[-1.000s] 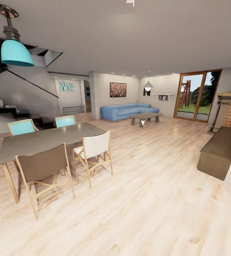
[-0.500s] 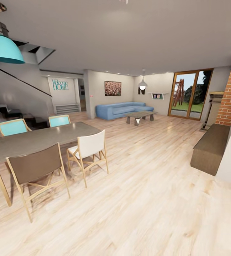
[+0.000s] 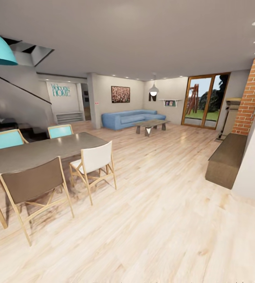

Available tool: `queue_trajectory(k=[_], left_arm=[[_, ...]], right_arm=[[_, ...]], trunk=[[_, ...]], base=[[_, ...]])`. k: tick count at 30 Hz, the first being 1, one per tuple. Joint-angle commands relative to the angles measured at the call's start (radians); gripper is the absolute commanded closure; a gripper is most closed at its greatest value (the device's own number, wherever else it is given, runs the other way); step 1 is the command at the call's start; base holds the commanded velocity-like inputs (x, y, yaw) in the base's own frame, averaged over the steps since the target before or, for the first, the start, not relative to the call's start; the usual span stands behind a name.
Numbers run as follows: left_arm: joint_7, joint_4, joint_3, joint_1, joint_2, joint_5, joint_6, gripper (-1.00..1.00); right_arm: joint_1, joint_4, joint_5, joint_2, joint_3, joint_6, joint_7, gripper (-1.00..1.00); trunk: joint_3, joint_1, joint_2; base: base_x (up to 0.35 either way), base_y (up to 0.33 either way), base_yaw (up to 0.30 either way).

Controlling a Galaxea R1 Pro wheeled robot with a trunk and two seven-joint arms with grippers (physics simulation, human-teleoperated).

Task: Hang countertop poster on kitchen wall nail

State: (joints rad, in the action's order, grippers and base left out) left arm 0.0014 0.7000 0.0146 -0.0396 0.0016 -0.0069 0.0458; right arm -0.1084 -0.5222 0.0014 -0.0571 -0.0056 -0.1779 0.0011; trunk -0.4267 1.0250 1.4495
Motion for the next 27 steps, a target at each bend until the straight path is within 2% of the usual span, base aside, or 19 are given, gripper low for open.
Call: queue_trajectory(k=[1, 8, 16, 27], left_arm=[[0.000, 0.001, 0.001, 0.000, 0.000, -0.001, 0.002, -1.00], [0.000, -0.012, 0.000, 0.000, 0.000, -0.001, 0.004, -1.00], [-0.001, -0.045, -0.001, 0.000, -0.001, -0.001, 0.067, -1.00], [-0.001, -0.048, -0.002, 0.000, 0.000, -0.001, 0.077, -1.00]], right_arm=[[-0.001, 0.001, 0.000, 0.000, -0.001, -0.003, 0.000, -1.00], [-0.001, 0.001, 0.000, 0.000, -0.001, -0.003, -0.001, -1.00], [-0.001, 0.000, 0.000, -0.001, -0.001, -0.003, -0.003, -1.00], [-0.001, -0.001, 0.002, -0.002, -0.002, -0.002, -0.003, -1.00]], trunk=[[-0.002, 0.000, 0.001], [-0.014, 0.000, 0.001], [-0.026, 0.000, 0.001], [-0.028, 0.000, 0.001]], base=[[0.000, 0.000, -0.087], [0.000, 0.000, -0.087], [-0.004, 0.001, -0.077], [-0.218, 0.131, -0.039]])
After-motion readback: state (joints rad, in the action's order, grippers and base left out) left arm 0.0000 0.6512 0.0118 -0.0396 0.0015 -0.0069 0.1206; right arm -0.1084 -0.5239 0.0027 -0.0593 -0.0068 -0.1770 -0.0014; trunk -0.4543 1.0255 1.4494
